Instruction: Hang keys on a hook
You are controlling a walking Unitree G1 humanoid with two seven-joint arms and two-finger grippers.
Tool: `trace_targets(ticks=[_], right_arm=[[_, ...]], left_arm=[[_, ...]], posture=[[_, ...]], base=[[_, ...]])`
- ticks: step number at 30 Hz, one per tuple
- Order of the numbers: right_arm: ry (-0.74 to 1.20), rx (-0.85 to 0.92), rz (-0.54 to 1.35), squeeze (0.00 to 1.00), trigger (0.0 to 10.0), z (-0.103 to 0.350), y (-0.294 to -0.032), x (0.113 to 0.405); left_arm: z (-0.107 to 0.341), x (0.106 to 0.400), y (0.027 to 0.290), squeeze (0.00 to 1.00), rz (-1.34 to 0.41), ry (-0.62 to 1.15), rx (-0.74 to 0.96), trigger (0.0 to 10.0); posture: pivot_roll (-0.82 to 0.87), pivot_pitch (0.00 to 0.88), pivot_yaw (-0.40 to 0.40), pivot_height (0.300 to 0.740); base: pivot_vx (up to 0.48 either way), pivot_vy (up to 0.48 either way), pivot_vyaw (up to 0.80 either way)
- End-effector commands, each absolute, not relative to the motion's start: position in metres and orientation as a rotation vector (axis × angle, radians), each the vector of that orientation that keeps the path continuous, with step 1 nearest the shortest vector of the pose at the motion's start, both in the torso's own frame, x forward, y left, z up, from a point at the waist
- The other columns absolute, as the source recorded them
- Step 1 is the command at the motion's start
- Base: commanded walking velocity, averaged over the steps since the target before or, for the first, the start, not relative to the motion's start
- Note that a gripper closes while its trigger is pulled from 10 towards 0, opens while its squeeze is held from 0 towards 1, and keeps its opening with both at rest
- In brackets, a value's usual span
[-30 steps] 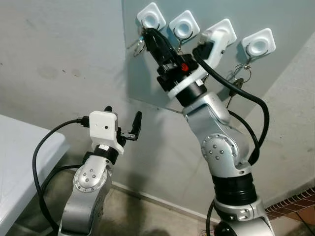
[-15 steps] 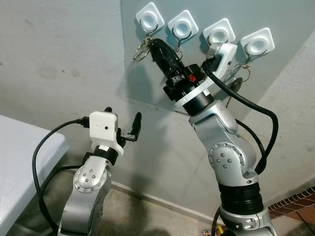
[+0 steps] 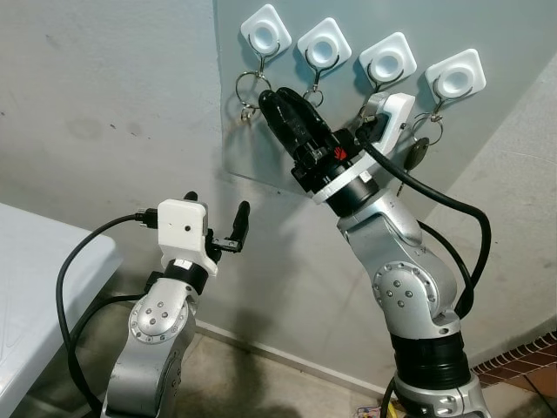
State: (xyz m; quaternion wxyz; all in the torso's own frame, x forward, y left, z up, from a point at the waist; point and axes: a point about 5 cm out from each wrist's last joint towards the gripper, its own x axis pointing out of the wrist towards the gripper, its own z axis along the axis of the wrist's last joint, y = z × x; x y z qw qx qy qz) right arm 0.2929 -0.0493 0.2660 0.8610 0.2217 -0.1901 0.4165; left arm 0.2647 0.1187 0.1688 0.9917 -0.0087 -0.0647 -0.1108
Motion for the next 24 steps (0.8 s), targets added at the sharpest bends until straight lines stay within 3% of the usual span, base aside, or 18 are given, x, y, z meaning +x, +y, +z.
trace_targets(ticks=[1, 6, 7, 8, 24], right_arm=[[-0.424, 0.434, 0.884, 1.0, 10.0, 0.269, -0.049, 0.289], [-0.362, 0.265, 0.85, 0.97, 10.0, 0.229, -0.059, 0.29], [-0.346, 0.251, 0.84, 0.42, 10.0, 0.222, -0.061, 0.291], [-0.332, 0.238, 0.824, 0.0, 10.0, 0.215, -0.064, 0.292], [-0.001, 0.151, 0.55, 0.0, 10.0, 0.089, -0.114, 0.293]], left_arm=[[0.172, 0.262, 0.117, 0.0, -0.236, -0.138, -0.016, 10.0], [0.161, 0.263, 0.121, 0.0, -0.203, -0.108, -0.009, 10.0], [0.158, 0.263, 0.123, 0.0, -0.196, -0.101, -0.004, 10.0], [0.155, 0.263, 0.124, 0.0, -0.189, -0.094, -0.011, 10.0], [0.066, 0.251, 0.156, 0.0, -0.04, 0.14, 0.001, 10.0]], posture=[[0.0, 0.123, -0.048, 0.74], [-0.01, 0.121, -0.041, 0.74], [-0.01, 0.121, -0.04, 0.74], [-0.01, 0.123, -0.038, 0.74], [-0.02, 0.122, -0.013, 0.74]], base=[[0.0, 0.0, 0.0], [0.0, 0.0, 0.0], [0.0, 0.0, 0.0], [0.0, 0.0, 0.0], [0.0, 0.0, 0.0]])
